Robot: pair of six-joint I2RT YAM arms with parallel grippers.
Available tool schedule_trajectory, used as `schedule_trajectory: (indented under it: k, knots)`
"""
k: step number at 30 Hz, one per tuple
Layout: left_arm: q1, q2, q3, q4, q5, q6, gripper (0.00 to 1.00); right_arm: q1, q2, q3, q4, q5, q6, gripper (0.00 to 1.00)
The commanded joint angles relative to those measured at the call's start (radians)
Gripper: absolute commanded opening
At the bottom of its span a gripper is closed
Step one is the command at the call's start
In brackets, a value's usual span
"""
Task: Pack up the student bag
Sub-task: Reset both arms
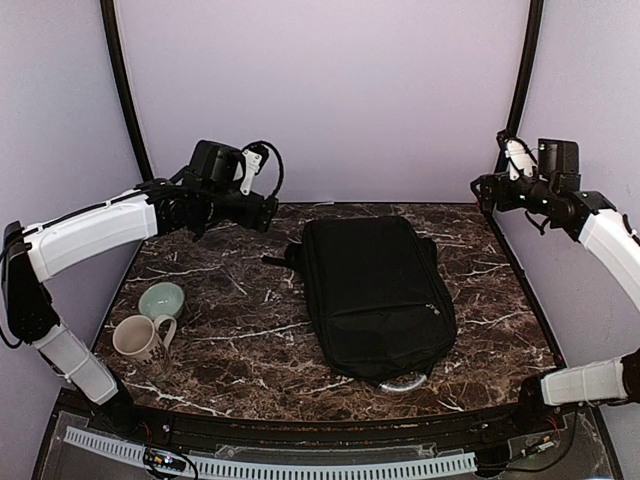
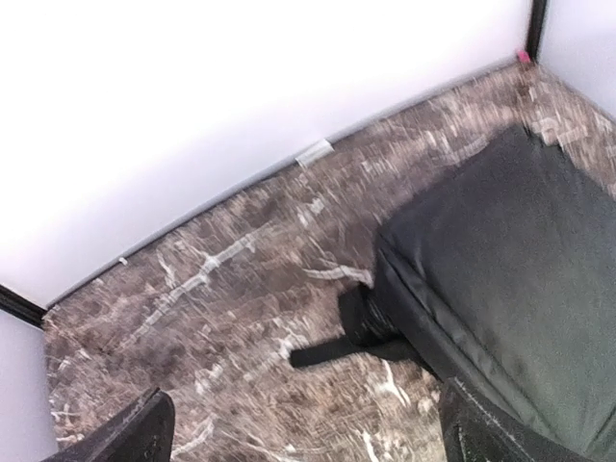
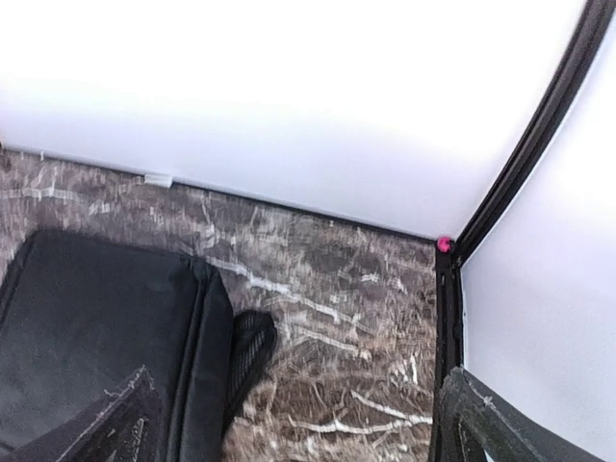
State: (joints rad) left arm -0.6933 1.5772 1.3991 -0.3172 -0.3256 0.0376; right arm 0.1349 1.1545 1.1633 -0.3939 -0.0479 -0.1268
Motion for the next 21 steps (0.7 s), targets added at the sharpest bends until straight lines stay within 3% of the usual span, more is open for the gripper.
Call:
schedule_trajectory:
  k: [1, 6, 14, 21]
  knots:
    - [0.028, -0.132, -0.139, 0.192, -0.120, -0.061, 0.99, -0.006, -0.053, -0.057, 0.165, 0.055, 0.135, 1.00]
    - [0.053, -0.241, -0.379, 0.408, -0.183, -0.163, 0.99, -0.037, -0.045, -0.085, 0.207, 0.031, 0.198, 1.00]
    - [0.058, -0.270, -0.392, 0.390, -0.220, -0.177, 0.99, -0.152, -0.067, -0.126, 0.215, -0.121, 0.209, 1.00]
    - [0.059, -0.275, -0.408, 0.413, -0.206, -0.153, 0.99, -0.168, -0.079, -0.156, 0.226, -0.178, 0.200, 1.00]
